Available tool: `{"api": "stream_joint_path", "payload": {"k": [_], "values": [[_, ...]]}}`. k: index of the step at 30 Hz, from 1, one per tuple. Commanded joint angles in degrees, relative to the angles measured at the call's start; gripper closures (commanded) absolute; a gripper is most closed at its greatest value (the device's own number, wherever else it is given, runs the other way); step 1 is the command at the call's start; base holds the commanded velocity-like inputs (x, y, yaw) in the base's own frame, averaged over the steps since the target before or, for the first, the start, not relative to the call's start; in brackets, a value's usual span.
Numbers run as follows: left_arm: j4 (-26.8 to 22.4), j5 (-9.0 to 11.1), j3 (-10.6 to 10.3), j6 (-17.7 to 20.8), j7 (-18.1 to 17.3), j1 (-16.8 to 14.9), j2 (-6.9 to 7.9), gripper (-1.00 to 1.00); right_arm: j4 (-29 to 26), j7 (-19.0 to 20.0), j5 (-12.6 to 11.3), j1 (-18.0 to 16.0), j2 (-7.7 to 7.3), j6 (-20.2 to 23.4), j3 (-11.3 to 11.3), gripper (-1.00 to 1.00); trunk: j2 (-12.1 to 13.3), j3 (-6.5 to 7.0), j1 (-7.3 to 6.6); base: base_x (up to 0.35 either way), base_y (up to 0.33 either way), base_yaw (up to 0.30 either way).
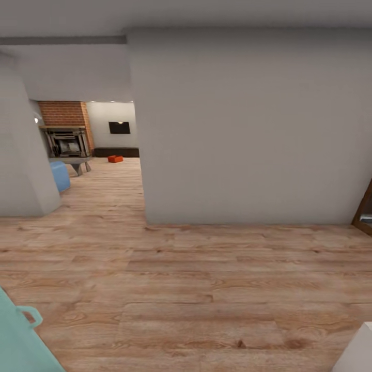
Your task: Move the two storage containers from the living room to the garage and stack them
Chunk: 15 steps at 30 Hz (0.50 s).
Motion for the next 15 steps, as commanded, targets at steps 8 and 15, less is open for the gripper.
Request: {"api": "stream_joint_path", "payload": {"k": [8,15], "values": [[0.08,0.00,0.07,-0.21,0.16,-0.06,-0.02,-1.00,0.17,-0.03,-0.49,-0.06,0.03,-0.31,0.45,-1.00,-0.04,-0.07,0.04,0.322,0.000,0.267],[0.08,0.00,0.07,-0.20,0.17,-0.06,-0.02,-1.00,0.17,-0.03,-0.49,-0.07,0.04,-0.31,0.45,-1.00,-0.04,-0.07,0.04,0.322,0.000,0.252]]}}
